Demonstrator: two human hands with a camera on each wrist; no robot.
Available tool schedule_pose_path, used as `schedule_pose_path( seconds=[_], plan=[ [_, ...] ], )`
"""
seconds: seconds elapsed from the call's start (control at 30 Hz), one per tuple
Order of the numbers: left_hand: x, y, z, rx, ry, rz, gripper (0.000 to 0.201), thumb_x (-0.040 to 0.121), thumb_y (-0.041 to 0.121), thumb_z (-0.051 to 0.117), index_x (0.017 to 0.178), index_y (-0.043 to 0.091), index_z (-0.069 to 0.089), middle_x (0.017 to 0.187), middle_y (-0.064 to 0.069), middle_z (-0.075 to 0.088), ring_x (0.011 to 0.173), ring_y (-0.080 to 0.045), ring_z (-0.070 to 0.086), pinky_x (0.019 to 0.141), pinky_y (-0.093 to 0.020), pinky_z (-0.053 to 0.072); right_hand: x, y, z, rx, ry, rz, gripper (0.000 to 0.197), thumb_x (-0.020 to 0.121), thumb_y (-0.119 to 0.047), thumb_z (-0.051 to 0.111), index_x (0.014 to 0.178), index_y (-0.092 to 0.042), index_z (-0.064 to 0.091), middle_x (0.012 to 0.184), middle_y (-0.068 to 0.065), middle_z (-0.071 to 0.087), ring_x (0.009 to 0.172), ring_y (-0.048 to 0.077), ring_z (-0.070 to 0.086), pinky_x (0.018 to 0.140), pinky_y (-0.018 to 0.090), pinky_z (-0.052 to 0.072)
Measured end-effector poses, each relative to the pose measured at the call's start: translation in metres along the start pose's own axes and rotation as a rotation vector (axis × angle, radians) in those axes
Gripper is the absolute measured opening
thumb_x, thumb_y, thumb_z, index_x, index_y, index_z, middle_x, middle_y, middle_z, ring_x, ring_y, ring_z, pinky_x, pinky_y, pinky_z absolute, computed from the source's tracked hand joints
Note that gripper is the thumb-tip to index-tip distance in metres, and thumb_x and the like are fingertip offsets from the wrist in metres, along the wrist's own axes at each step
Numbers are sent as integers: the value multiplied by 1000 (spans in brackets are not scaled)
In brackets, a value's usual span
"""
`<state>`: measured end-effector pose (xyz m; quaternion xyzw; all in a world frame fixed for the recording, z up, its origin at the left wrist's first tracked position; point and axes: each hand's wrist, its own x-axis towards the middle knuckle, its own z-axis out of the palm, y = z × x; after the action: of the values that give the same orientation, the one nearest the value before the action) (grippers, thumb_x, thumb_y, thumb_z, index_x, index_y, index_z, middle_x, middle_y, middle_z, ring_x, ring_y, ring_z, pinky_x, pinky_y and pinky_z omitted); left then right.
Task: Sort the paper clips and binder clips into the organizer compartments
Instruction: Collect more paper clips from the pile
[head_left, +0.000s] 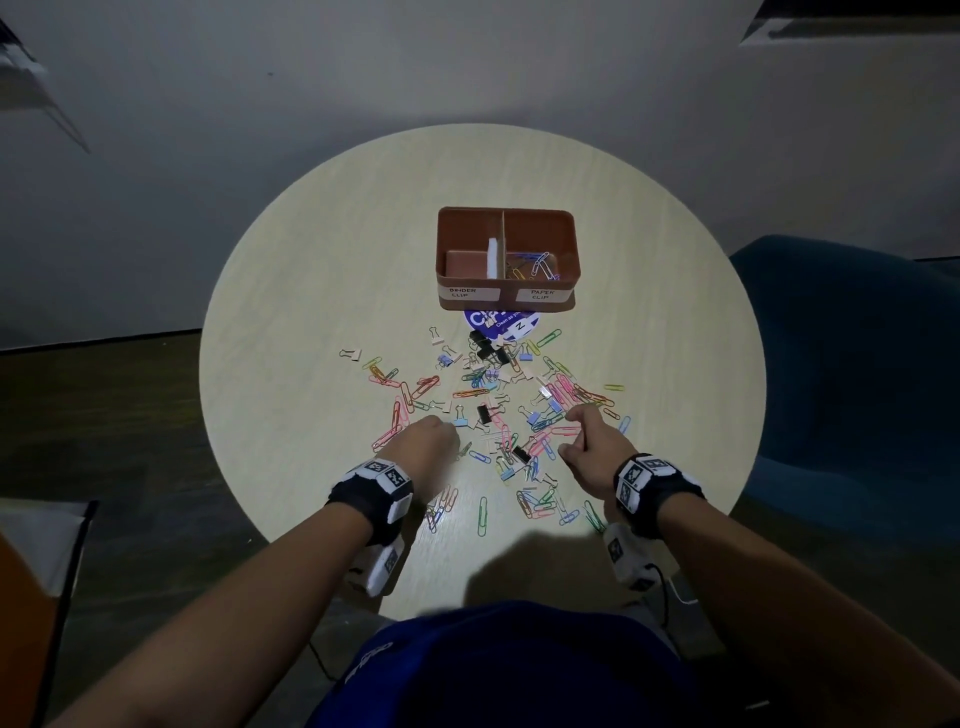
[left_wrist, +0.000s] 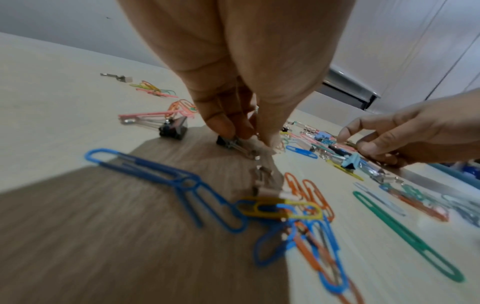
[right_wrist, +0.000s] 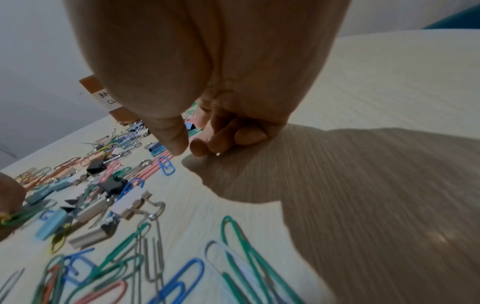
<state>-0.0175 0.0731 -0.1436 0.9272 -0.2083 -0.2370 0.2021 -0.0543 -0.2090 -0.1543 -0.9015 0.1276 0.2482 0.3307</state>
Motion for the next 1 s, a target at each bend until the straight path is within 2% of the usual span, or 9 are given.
schedule_pose_path(
  seconds=[0.07,0.13,0.2,0.27,0.4,0.57,0.73,0.87,1.0],
  plan=[
    [-2,1,-1,-73,30,-63,6,93,15,53,89,19,57,88,4,59,79,-17,57,61,-24,40,1,-2,2,-66,6,-20,31,95,-23,57,117,-30,36,81,2,64,74,21,63,67,33,48],
    [-5,-1,-2,-153,53,-112,7,93,17,54,92,22,58,83,7,63,74,-14,60,66,-28,49,1,-4,4,-159,16,-56,24,95,-22,56,113,-26,40,80,2,60,74,23,60,66,33,46],
    [-6,-5,-1,-185,53,-109,16,95,18,53,107,24,63,92,7,66,83,-14,62,77,-28,50,2,-6,5,-231,29,-80,19,95,-21,55,108,-24,43,83,2,58,75,24,57,65,33,42],
    [-5,-8,0,-167,51,-89,26,96,18,51,118,23,64,107,3,62,99,-16,57,83,-24,40,3,-7,5,-265,33,-92,12,95,-21,54,103,-23,45,85,3,58,76,25,56,64,33,41],
    [-4,-7,-1,-244,88,-117,21,95,18,50,103,23,69,106,1,59,100,-16,55,83,-24,38,2,-7,5,-333,44,-148,7,97,-19,51,97,-24,47,95,2,48,77,25,54,70,34,47],
    [-6,-3,-3,-361,120,-200,14,94,25,52,89,24,65,86,3,68,79,-18,64,77,-35,56,-1,-6,8,-339,97,-143,12,94,-16,55,104,-21,49,103,-2,41,77,21,55,72,34,50],
    [-8,0,-4,-354,88,-196,9,92,27,57,96,24,65,87,3,70,80,-15,64,68,-23,49,-1,-3,5,-393,100,-131,5,95,-17,54,93,-18,50,98,0,43,82,23,51,72,31,43],
    [-9,1,-1,-366,74,-149,11,89,27,62,99,24,66,91,4,69,84,-16,64,77,-29,53,1,-7,7,-458,83,-140,8,93,-12,50,86,-17,51,94,1,44,79,23,52,70,31,44],
    [-14,3,2,-393,75,-135,12,91,24,60,102,24,65,88,4,68,79,-16,64,71,-28,53,-1,-7,10,-478,118,-137,5,94,-17,52,98,-16,50,101,3,48,87,24,54,70,30,41]
  ],
)
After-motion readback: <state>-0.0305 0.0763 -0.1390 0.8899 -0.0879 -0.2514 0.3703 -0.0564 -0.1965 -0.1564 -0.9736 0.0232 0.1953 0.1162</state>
